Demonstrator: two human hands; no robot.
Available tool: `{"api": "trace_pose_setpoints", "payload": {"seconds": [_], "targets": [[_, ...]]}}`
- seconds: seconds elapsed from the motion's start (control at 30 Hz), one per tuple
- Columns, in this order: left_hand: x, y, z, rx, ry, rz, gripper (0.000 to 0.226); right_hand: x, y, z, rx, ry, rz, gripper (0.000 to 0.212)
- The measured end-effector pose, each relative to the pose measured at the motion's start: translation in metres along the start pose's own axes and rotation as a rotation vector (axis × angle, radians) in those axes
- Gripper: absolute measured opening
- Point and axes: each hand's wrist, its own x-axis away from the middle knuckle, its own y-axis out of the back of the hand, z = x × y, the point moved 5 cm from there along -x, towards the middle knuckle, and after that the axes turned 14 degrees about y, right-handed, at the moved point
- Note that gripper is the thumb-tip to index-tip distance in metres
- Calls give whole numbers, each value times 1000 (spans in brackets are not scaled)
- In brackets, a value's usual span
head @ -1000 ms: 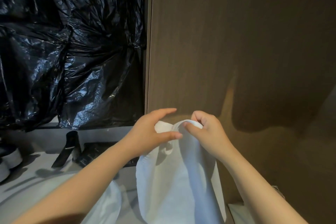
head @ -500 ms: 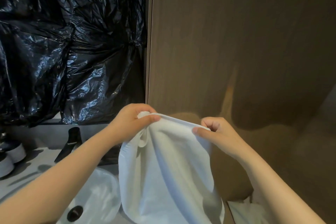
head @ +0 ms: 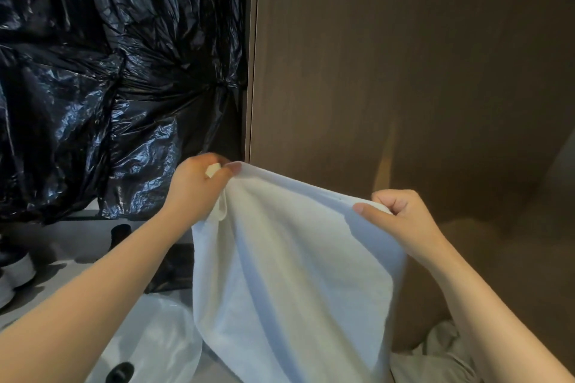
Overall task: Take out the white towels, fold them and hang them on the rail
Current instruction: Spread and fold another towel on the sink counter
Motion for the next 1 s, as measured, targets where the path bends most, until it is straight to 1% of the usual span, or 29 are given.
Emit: {"api": "trace_pose_setpoints", "payload": {"seconds": [0.07, 0.17, 0.33, 0.37, 0.4, 0.47, 0.5, 0.57, 0.67, 0.7, 0.77, 0.83, 0.9, 0.93, 1.0], "targets": [[-1, -2, 4, -19, 18, 2, 13, 0, 4, 0, 62, -11, -22, 51], [1, -6, 4, -22, 21, 9, 13, -4, 8, 5, 193, -3, -71, 53], [-5, 7, -11, 40, -33, -99, 9, -15, 16, 30, 423, 137, -246, 40], [-6, 7, -11, 20, -35, -95, 8, -18, 13, 28, 482, 121, -219, 42], [-6, 4, -8, -39, -28, -62, 10, -20, 7, 21, 573, 82, -142, 45], [0, -8, 4, -247, -12, 32, 18, -17, -11, 4, 723, -10, 36, 47], [6, -13, 10, -329, -9, 73, 21, -13, -19, -3, 726, -48, 65, 47], [21, -19, 14, -331, -26, 115, 27, -5, -31, -9, 644, -63, 44, 44], [52, -28, -10, -157, -234, 183, 32, -6, -47, -5, 532, 19, 49, 42], [61, -33, -19, -109, -271, 221, 36, -8, -51, 0, 498, 50, 62, 44], [72, -42, -33, -74, -291, 303, 48, -12, -56, 12, 393, 103, 70, 49], [76, -52, -41, -67, -278, 412, 54, -13, -60, 26, 231, 141, 55, 49], [78, -59, -46, -15, -250, 542, 51, -13, -62, 37, 111, 186, 33, 47], [79, -61, -47, 25, -246, 595, 45, -14, -62, 41, 88, 204, 26, 47], [81, -61, -47, 85, -250, 648, 24, -16, -60, 42, 74, 202, 18, 47]]}}
